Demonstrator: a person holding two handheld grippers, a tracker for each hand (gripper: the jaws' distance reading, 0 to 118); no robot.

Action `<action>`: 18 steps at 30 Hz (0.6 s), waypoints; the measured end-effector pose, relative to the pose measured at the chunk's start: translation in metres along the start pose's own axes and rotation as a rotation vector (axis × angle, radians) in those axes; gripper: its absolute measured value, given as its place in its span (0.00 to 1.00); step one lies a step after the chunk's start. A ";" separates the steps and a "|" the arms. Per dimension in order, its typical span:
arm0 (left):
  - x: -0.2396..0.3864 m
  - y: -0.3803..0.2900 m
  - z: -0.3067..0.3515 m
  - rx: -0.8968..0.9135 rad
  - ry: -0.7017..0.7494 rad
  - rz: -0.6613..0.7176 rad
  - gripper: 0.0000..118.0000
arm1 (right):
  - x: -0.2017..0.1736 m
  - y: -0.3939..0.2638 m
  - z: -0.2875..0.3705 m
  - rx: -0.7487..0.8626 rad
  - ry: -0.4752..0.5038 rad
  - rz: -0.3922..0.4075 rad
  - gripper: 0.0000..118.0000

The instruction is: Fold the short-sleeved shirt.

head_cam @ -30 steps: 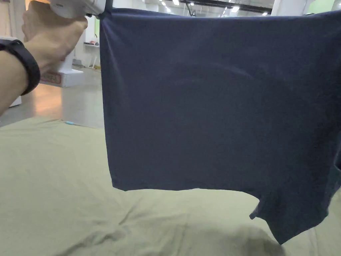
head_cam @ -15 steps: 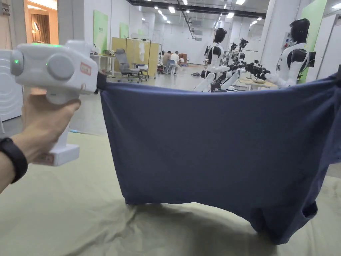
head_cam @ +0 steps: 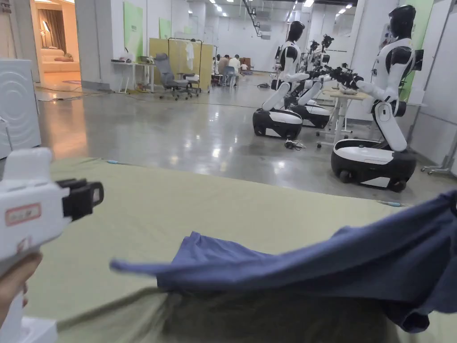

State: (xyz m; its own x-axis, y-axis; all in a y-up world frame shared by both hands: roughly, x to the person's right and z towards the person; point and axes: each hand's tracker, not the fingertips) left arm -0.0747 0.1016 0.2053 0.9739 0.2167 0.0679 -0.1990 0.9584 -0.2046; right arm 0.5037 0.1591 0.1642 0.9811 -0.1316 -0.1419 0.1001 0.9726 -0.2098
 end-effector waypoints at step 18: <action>0.009 -0.160 0.069 -0.254 -0.090 0.078 0.37 | 0.042 -0.233 0.088 -0.326 -0.185 -0.193 0.75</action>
State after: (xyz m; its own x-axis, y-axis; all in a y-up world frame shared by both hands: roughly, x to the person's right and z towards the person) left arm -0.0418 -0.0368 0.3064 0.9408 0.3144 0.1263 -0.2282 0.8635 -0.4497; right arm 0.5358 -0.0560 0.2921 0.9656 -0.2399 0.1004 0.2568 0.8178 -0.5151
